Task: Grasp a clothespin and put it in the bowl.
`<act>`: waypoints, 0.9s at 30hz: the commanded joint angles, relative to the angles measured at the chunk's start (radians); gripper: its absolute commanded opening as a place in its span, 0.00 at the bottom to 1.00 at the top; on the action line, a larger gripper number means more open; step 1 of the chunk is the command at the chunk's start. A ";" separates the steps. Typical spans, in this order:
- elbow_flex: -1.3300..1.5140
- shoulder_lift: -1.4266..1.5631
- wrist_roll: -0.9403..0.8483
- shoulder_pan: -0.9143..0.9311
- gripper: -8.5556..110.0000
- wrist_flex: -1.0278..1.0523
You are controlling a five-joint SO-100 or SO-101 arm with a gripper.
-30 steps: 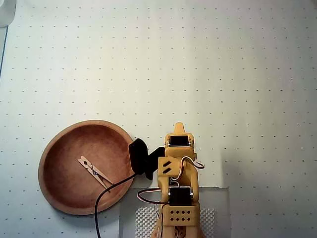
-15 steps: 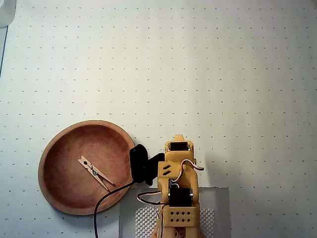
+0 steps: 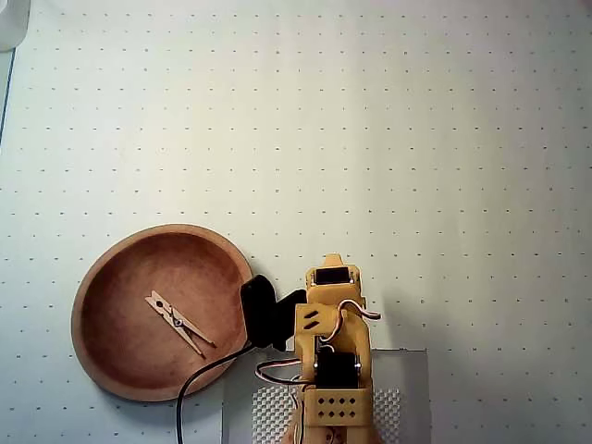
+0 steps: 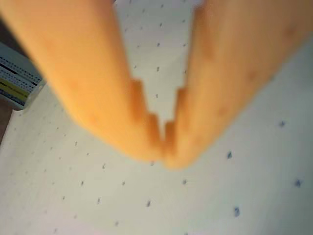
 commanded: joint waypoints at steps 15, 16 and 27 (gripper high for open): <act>-0.023 0.014 -0.009 0.011 0.04 -0.002; -0.023 0.014 -0.009 0.011 0.04 -0.002; -0.023 0.014 -0.009 0.011 0.04 -0.002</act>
